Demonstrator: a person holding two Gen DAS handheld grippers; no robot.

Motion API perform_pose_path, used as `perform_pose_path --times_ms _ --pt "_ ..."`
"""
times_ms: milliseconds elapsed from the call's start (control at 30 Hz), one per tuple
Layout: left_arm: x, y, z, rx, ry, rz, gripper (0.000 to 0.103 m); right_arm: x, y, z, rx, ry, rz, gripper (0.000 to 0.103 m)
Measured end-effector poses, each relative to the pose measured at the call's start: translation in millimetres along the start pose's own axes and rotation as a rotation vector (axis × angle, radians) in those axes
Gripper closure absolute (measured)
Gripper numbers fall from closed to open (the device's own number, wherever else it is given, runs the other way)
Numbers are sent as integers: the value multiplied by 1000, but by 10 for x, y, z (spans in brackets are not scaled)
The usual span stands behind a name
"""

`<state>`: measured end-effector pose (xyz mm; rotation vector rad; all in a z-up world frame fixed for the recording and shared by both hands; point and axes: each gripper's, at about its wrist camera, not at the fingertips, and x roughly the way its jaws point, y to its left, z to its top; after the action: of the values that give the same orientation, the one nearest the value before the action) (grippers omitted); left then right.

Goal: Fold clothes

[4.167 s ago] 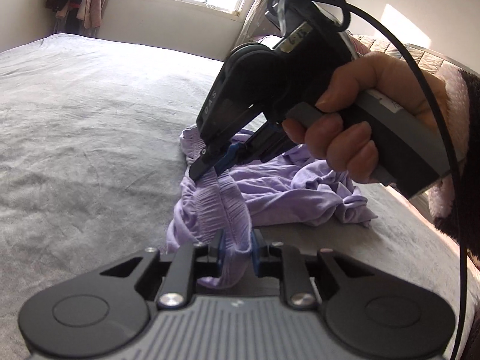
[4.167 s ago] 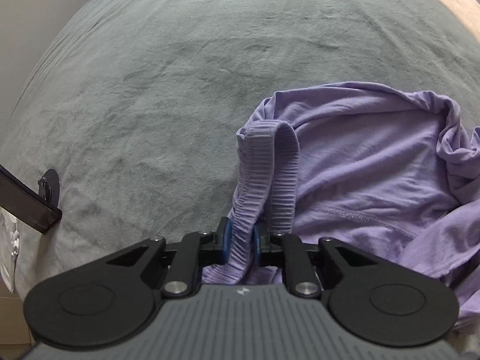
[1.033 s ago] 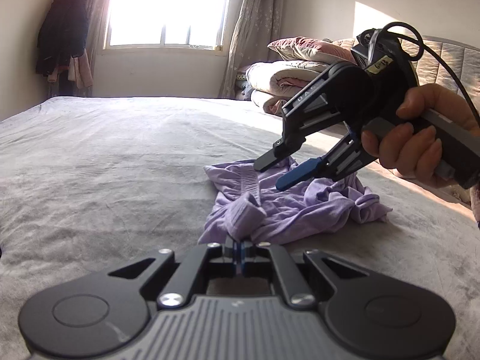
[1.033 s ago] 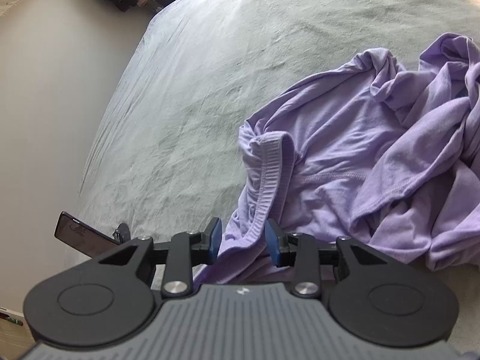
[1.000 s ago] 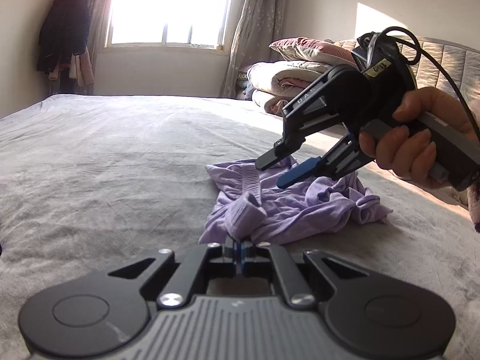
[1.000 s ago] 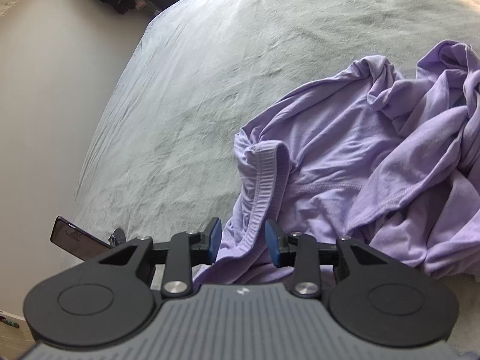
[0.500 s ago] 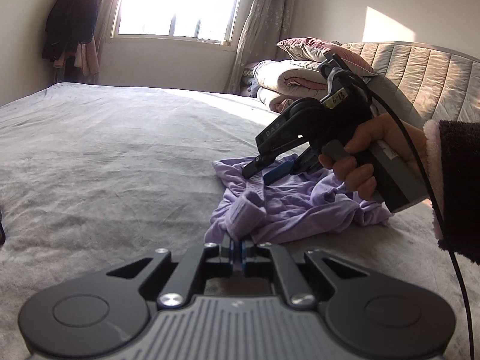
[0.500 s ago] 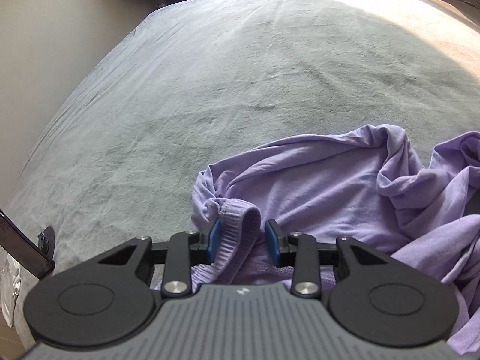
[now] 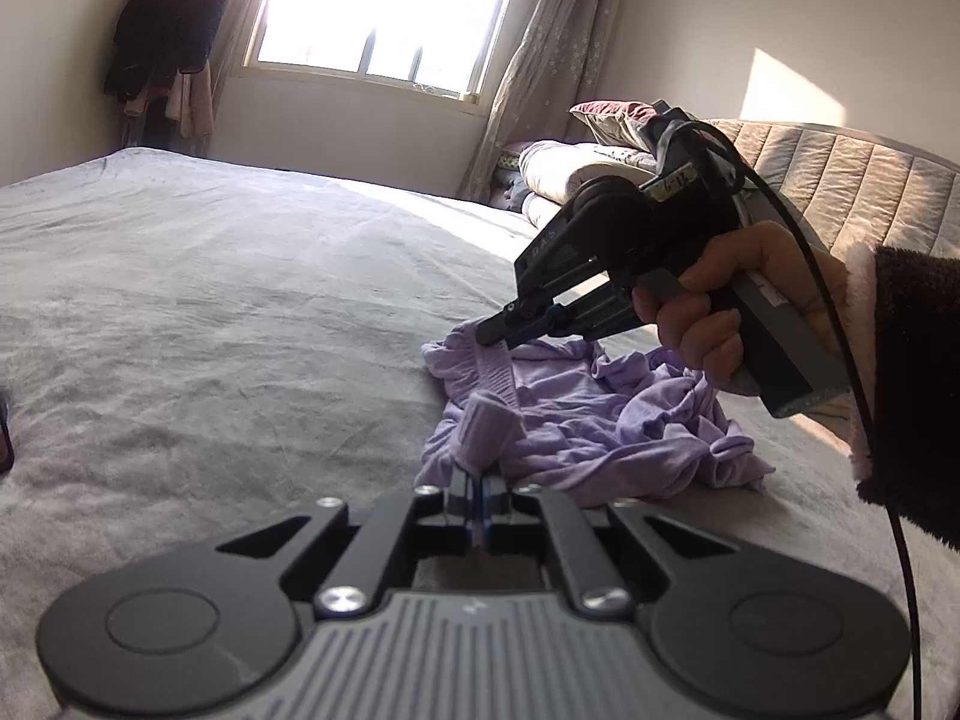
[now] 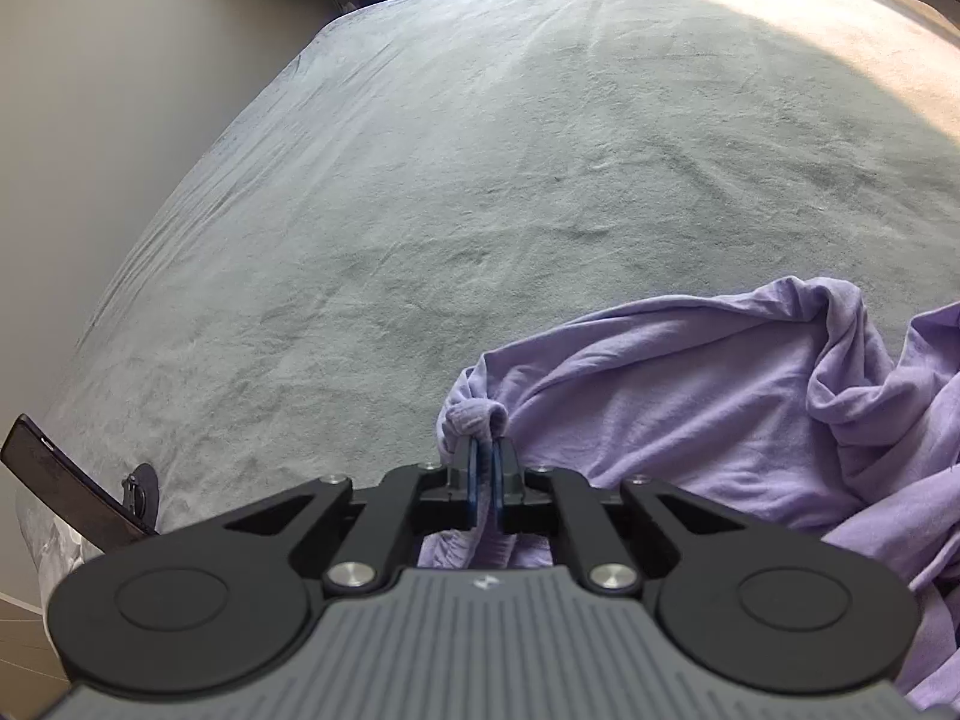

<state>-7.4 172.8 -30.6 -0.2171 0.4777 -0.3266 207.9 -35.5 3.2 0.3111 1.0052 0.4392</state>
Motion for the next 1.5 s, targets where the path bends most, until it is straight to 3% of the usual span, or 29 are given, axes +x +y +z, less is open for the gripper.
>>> perform_pose_path --times_ms 233,533,700,1000,1333,1433,1500 --pt "-150 327 111 -167 -56 83 102 59 391 161 32 -37 36 96" --pt "-344 576 153 -234 -94 191 102 450 881 190 -27 -37 23 98" --pt "-321 796 159 -253 -56 263 102 750 1019 160 -28 -26 14 98" --pt "-159 1100 124 -329 79 357 102 1189 1152 118 -35 -5 -22 98" --pt "-87 1127 106 -341 131 370 97 1384 1228 88 -86 4 3 100" --pt "-119 1119 110 -341 132 362 96 1339 1246 101 -80 6 33 91" --pt "-131 1124 113 -340 131 359 94 1276 1230 127 -69 5 57 90"
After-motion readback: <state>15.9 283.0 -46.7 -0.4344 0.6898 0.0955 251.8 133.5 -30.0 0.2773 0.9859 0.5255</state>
